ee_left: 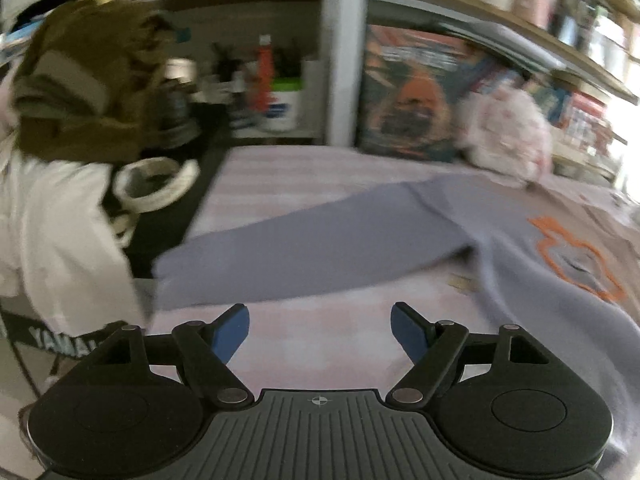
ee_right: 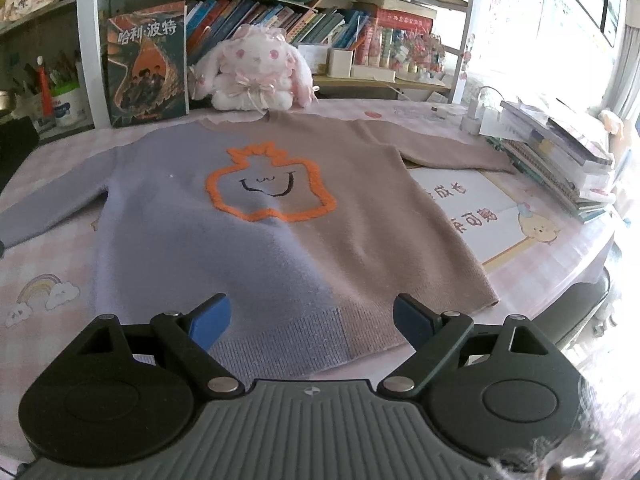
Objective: Fold clothes
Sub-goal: 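Grasp the lavender sleeve cuff with the left tool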
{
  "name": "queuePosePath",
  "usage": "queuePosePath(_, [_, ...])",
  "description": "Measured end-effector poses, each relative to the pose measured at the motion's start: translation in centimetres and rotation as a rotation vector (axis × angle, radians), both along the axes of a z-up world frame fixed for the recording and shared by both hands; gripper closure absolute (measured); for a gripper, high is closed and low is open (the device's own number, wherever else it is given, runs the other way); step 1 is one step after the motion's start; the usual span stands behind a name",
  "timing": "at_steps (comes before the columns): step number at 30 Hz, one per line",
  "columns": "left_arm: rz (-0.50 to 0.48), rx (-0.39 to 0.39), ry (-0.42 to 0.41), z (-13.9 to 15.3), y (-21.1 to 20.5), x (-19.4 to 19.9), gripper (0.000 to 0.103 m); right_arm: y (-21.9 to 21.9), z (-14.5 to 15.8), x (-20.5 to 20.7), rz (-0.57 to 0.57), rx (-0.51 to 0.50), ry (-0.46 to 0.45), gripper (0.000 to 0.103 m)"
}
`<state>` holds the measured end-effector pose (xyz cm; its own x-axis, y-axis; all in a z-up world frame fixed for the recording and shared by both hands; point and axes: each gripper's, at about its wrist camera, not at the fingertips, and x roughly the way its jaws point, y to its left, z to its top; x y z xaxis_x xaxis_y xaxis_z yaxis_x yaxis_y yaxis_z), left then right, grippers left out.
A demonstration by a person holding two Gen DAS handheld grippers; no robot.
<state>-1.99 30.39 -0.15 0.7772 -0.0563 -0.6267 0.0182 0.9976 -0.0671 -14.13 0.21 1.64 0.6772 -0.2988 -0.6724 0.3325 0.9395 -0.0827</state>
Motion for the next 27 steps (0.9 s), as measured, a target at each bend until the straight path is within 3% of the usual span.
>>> queuePosePath(5, [0.112,-0.023,0.019,-1.0,2.9,1.7,0.024,0.4,0.0,0.1,0.005,-0.023,0.025,0.015])
queuePosePath(13, [0.276,-0.133,0.042,-2.5,6.6,3.1,0.026,0.5,0.0,0.0,0.002,-0.049,0.046,0.015])
queuePosePath(16, [0.313,-0.171,0.041,-3.0,7.6,3.7,0.036,0.5,0.1,-0.1,0.001,-0.056,0.05,0.015])
queuePosePath(19, [0.331,-0.224,0.03,-3.0,8.0,4.1,0.054,0.3,0.1,-0.2,-0.001,-0.062,0.054,0.015])
queuePosePath(23, [0.3,-0.29,-0.001,-2.8,7.6,4.1,0.054,0.1,0.0,-0.4,-0.011,-0.065,0.059,0.015])
queuePosePath(27, [0.319,-0.423,-0.007,-3.3,8.0,4.3,0.054,-0.1,-0.1,-0.5,-0.018,-0.065,0.06,0.015])
